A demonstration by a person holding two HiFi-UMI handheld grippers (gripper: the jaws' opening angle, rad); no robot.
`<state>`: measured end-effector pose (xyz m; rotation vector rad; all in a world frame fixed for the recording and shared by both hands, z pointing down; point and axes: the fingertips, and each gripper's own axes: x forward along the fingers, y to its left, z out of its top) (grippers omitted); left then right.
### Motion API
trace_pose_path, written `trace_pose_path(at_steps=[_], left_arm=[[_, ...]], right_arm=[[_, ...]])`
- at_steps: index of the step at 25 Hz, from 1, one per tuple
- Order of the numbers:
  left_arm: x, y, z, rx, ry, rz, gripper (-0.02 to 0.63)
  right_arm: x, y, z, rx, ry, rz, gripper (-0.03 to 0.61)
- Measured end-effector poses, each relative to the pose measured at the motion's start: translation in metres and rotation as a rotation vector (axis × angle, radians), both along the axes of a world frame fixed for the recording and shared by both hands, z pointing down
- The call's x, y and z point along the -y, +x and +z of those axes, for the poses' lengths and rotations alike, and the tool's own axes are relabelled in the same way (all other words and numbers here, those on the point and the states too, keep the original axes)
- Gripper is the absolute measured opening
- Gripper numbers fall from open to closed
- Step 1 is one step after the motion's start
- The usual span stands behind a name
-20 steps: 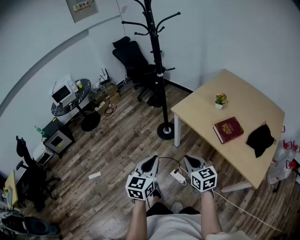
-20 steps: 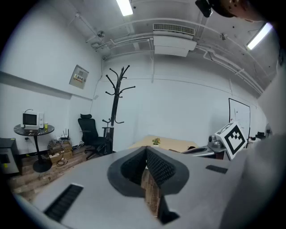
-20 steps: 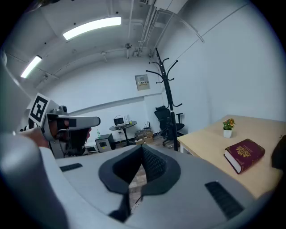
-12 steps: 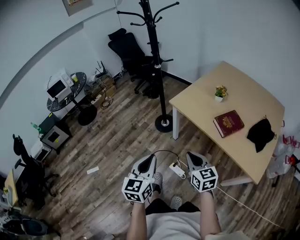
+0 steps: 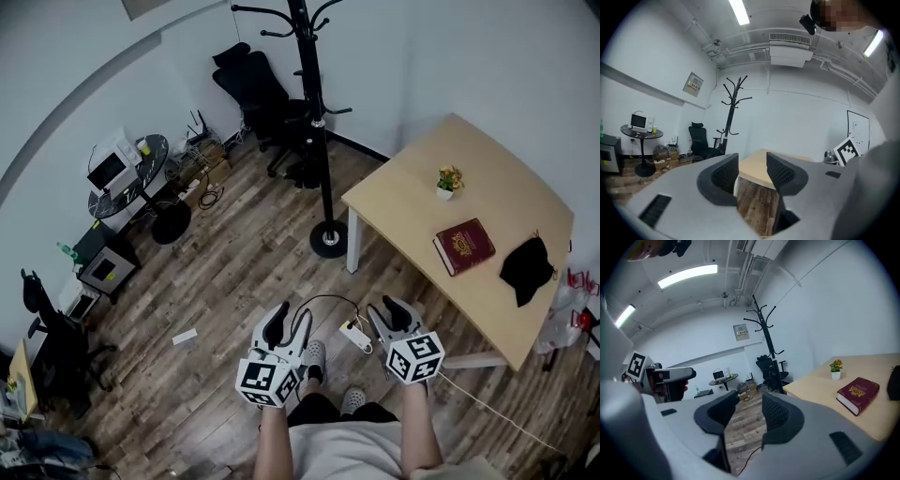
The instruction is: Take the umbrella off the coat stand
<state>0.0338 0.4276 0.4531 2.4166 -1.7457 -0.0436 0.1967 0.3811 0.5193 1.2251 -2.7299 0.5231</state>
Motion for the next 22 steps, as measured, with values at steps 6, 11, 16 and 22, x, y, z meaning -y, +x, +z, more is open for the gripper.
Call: trace_pose_path(at_steps=[6, 11, 16, 22], left_arm=[[0.049, -0.003, -0.008, -0.091, 0.016, 0.049, 0.209], [0.097, -0.009, -0.006, -0.065, -0.013, 0.104, 0.209], [0.153, -0.02, -0.003, -0.053, -0.025, 0.153, 0.209], [0.207, -0.05, -0.013, -0.056, -0.004, 0.191, 0.209]], right_arm=[[0.032, -0.01, -0.002, 0.066, -0.078, -0.038, 0.228], [0.071, -0.015, -0.002, 0.069, -0.082, 0.002, 0.238], [0.118, -0.03, -0.009, 0.098, -0.076, 0.035, 0.244], [0.163, -0.066, -0.023, 0.065, -0.047, 0.04, 0.25]])
